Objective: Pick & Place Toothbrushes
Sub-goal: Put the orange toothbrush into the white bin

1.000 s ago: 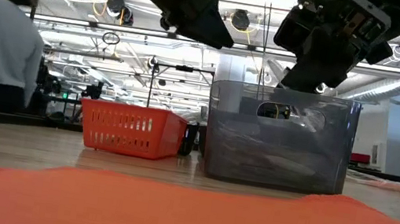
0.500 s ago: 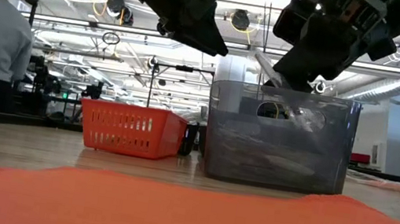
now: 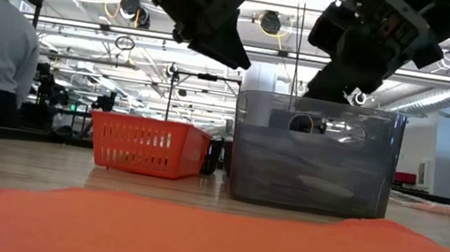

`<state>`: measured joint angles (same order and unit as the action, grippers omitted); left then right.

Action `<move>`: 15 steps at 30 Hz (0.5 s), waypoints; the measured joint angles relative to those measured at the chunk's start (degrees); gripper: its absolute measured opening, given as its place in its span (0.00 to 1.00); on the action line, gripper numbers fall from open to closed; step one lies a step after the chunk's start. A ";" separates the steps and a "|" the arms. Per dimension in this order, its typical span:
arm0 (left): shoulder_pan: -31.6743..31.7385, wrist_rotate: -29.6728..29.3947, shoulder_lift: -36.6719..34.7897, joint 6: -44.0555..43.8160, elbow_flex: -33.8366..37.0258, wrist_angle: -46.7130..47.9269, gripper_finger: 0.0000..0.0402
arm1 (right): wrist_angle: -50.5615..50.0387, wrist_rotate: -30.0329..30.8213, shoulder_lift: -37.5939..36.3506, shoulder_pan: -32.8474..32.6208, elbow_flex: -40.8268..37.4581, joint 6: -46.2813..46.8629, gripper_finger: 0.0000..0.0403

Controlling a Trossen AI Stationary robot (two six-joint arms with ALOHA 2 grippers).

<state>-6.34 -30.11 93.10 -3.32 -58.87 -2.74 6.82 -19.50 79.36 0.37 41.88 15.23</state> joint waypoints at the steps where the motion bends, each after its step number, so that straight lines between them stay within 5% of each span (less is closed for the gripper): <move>1: 0.01 0.00 0.00 -0.19 0.00 0.22 0.46 | -0.93 0.01 -0.76 0.41 0.03 -0.38 0.44; 8: -0.01 0.02 0.00 -1.94 0.00 3.47 0.46 | -9.85 0.36 -8.49 2.79 0.03 -1.41 0.42; 15: -0.01 0.02 0.00 -5.46 0.00 8.11 0.46 | -28.44 11.11 -18.73 4.61 0.01 -0.19 0.42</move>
<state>-6.35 -30.09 93.10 -8.77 -58.87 5.37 -21.62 -8.39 60.63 4.97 41.89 15.04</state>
